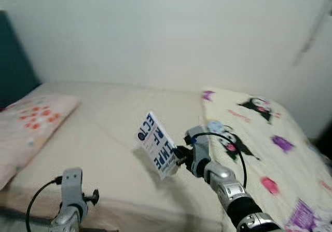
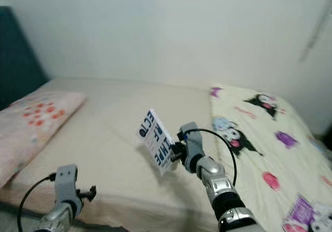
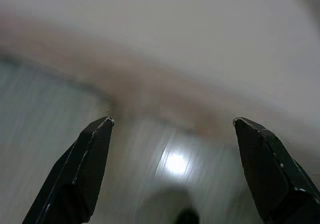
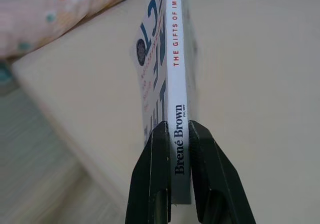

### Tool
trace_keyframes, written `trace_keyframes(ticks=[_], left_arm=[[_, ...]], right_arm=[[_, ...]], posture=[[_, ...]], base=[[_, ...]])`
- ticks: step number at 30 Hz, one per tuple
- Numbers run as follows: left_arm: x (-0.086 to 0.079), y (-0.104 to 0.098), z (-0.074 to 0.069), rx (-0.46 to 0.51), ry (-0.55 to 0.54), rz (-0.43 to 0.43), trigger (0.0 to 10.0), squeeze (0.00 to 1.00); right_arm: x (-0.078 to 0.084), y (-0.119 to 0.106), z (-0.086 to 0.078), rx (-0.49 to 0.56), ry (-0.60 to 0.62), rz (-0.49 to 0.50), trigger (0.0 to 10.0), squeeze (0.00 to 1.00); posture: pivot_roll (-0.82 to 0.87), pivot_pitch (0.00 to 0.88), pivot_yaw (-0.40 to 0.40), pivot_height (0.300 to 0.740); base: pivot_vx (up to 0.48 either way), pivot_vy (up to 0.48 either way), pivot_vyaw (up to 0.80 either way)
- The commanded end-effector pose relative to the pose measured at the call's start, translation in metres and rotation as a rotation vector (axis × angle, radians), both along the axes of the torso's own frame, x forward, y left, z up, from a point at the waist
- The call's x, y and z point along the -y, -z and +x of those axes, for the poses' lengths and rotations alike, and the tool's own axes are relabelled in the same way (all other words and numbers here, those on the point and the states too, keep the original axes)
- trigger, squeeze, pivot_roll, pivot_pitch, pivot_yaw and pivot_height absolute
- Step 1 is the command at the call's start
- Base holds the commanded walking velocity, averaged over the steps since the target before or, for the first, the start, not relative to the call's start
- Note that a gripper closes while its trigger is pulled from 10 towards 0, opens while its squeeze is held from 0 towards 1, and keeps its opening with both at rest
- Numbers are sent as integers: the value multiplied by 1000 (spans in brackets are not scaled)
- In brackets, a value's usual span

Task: Clean up the room

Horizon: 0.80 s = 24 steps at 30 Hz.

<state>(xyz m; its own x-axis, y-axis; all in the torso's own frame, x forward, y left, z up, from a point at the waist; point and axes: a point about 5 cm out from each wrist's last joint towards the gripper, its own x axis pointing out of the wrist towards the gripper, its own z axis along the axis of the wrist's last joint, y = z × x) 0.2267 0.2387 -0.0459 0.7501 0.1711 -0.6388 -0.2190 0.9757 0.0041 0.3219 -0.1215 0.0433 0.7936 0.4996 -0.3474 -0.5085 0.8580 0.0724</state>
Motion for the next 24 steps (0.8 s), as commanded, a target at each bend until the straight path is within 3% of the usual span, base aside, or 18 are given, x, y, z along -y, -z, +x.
trace_keyframes(ticks=[1, 7, 12, 24], left_arm=[[2, 10, -12, -69, 1, -10, 10000, 0], [5, 24, -34, -167, 16, -2, 10000, 0], [8, 29, -43, -203, 30, 3, 10000, 0], [11, 32, -47, -227, 60, 1, 10000, 0]], right_arm=[[0, 5, -4, 7, 4, -8, 10000, 0], [0, 22, -16, -57, 16, 8, 10000, 0], [0, 24, -18, -61, 21, 18, 10000, 0], [-4, 32, -24, -84, 13, 22, 10000, 0]], posture=[[-84, 0, -46, 718], [-78, 0, -42, 718], [-79, 0, -39, 718], [-75, 0, -38, 718]], base=[[0, 0, 756], [0, 0, 756], [0, 0, 756], [0, 0, 755]])
